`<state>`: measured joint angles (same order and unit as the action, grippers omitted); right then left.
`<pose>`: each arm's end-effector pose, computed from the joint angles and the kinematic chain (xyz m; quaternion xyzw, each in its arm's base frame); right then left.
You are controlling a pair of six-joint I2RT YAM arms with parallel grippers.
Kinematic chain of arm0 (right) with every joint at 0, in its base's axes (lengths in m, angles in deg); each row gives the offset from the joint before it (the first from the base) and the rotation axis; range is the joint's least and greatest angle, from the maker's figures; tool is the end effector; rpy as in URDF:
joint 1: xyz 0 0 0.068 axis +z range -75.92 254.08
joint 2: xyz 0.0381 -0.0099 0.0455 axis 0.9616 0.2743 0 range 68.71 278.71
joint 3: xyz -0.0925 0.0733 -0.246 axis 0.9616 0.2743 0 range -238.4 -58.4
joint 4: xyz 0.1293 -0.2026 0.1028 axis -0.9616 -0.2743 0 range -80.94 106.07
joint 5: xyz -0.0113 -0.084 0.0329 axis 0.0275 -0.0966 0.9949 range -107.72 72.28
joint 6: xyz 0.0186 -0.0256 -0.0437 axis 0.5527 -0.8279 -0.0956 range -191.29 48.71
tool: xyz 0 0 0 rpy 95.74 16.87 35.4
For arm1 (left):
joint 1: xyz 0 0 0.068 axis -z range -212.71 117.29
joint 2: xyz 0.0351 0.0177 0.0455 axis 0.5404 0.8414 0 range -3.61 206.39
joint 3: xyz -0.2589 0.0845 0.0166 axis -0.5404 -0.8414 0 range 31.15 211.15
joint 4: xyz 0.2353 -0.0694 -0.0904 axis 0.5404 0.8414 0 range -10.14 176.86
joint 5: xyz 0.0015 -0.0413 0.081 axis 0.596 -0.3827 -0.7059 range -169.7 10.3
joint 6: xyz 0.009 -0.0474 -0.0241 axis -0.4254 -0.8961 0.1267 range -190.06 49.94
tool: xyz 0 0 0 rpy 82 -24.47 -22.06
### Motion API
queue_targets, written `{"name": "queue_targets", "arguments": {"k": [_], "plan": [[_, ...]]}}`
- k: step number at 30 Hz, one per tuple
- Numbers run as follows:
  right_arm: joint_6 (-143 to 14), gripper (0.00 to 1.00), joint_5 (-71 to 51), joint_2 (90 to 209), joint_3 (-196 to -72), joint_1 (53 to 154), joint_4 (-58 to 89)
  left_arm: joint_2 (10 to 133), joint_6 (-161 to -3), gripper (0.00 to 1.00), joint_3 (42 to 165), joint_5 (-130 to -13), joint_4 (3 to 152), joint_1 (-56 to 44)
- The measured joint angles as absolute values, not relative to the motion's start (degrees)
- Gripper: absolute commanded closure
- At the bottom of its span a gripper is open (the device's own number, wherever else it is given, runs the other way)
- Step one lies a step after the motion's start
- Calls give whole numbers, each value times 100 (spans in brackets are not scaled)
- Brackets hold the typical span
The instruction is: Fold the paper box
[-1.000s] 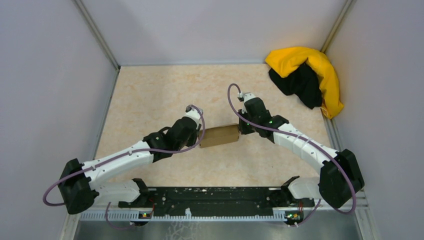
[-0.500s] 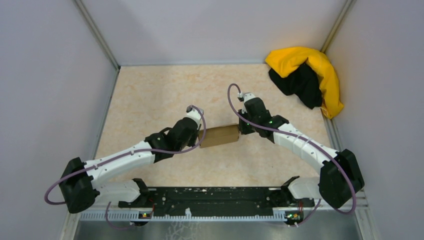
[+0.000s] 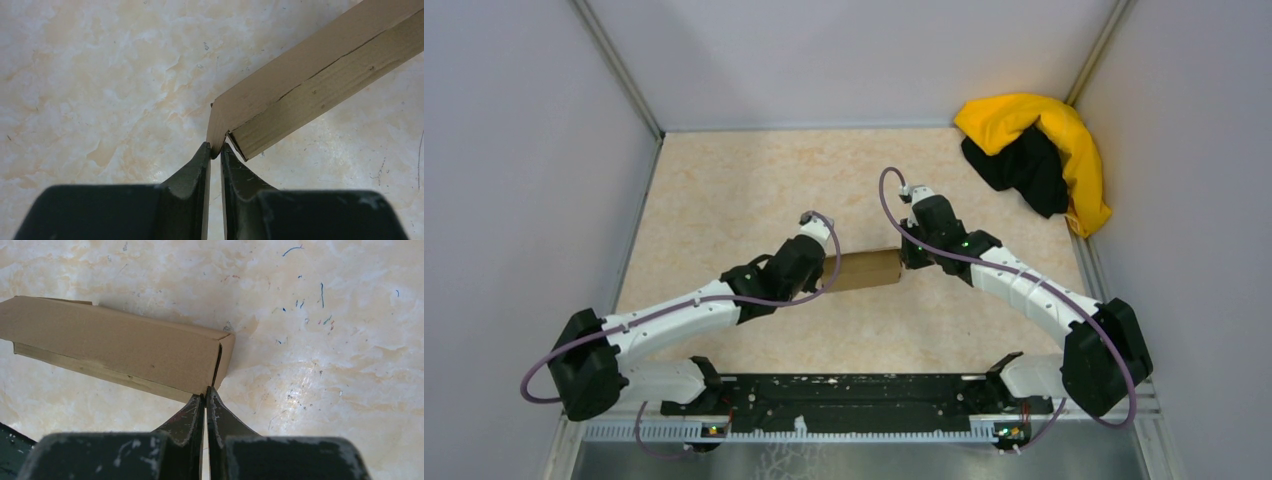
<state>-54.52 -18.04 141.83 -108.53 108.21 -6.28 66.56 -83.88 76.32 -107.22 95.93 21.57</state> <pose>0.2231 0.1509 0.2477 -0.1386 0.9146 0.1609 0.3441 0.1635 -0.1994 0.2433 0.2132 0.8636 -0.0458 0.4545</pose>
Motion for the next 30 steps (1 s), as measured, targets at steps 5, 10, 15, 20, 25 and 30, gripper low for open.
{"name": "queue_targets", "arguments": {"k": [5, 10, 15, 20, 25, 30], "plan": [[-5452, 100, -1804, 14183, -10853, 10821, -628, 6730, -8390, 83, 7643, -10799, 9560, 2157], [-5454, 100, -1813, 14183, -10853, 10832, -631, 6951, -8397, 84, 7842, -10847, 9613, 2157], [-5454, 100, -1848, 14183, -10853, 10843, -635, 7185, -8440, 84, 8104, -10869, 9683, 2157], [-5454, 100, -1918, 14183, -10853, 10843, -652, 7386, -8480, 84, 8329, -10899, 9799, 2153], [-5456, 100, -1955, 14183, -10853, 10843, -670, 7541, -8534, 84, 8471, -10926, 9928, 2151], [-5454, 100, -1961, 14183, -10853, 10843, -670, 7585, -8574, 92, 8502, -10928, 9965, 2125]]}}
